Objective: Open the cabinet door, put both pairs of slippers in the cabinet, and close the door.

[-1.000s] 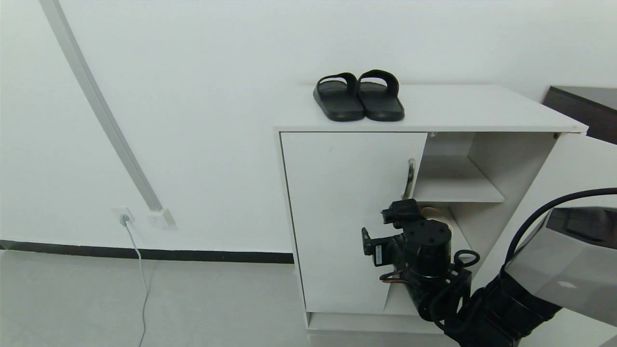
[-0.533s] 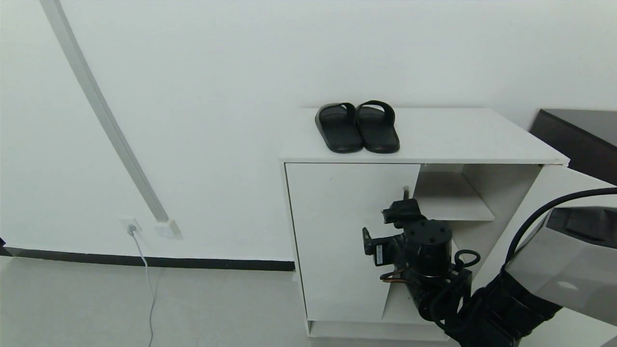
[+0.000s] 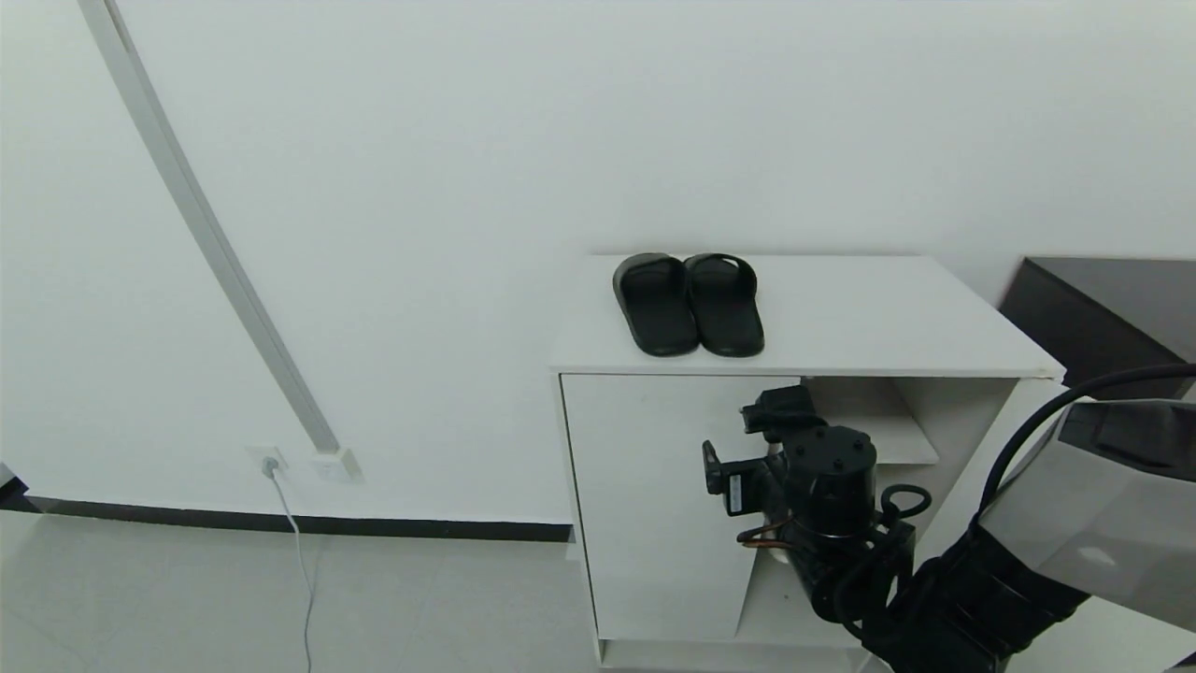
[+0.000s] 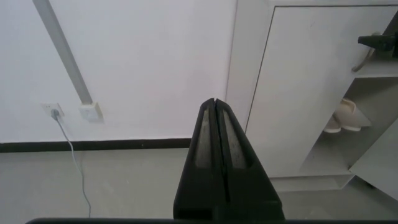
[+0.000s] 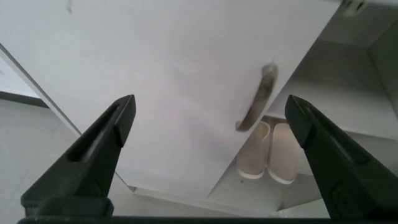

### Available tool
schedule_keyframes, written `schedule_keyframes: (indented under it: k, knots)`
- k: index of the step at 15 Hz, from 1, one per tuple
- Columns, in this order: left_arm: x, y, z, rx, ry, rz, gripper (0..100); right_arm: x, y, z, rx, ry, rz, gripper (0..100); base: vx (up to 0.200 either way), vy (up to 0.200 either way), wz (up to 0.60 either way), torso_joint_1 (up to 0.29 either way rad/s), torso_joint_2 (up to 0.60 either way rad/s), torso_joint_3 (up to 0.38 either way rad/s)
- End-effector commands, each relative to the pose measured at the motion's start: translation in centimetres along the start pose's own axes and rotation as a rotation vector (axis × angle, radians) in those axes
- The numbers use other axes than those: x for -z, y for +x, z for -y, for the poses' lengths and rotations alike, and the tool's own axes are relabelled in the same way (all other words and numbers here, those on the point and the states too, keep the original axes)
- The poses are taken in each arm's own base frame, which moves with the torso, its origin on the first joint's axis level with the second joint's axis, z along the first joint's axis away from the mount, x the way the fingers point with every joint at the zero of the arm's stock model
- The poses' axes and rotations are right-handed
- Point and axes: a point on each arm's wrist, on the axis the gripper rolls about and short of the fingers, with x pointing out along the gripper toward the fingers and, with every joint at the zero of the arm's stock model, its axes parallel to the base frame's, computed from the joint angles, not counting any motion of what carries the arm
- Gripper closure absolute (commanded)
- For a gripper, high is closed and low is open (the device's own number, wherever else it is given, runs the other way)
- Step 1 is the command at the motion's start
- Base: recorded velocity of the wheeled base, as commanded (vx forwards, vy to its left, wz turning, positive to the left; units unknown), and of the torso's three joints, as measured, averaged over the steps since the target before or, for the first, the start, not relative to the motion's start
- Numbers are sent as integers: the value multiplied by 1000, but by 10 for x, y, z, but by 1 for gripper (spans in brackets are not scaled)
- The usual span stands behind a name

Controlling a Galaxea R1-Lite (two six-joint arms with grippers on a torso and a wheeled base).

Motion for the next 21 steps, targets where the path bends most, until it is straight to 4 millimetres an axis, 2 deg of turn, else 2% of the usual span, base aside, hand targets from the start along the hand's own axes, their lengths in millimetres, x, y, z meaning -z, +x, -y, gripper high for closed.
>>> schedule_keyframes:
  k: [1, 7, 12, 14, 16, 19, 21]
  knots:
    - [0, 0, 0, 0, 0, -1, 100, 0, 0, 0, 0, 1, 1, 0, 0, 0, 0, 246, -559, -325]
    - [0, 0, 0, 0, 0, -1, 100, -6, -2, 1, 0, 11, 15, 0, 0, 0, 0, 264, -575, -322]
    - [0, 0, 0, 0, 0, -1, 100, -5, -2, 5, 4, 15, 19, 0, 0, 0, 0, 183, -396, -211]
    - [0, 0, 0, 0, 0, -1, 100, -11, -1, 4, -27, -1, 54, 0, 0, 0, 0, 168, -359, -190]
    - [0, 0, 0, 0, 0, -1, 100, -26, 11, 0, -20, 11, 65, 0, 0, 0, 0, 161, -352, -183]
    - [0, 0, 0, 0, 5, -1, 100, -64, 33, -9, -4, 84, 14, 0, 0, 0, 0, 139, -289, -152]
    - [0, 0, 0, 2, 1, -1, 100, -76, 36, -13, -1, 145, -55, 0, 0, 0, 0, 16, -30, -16]
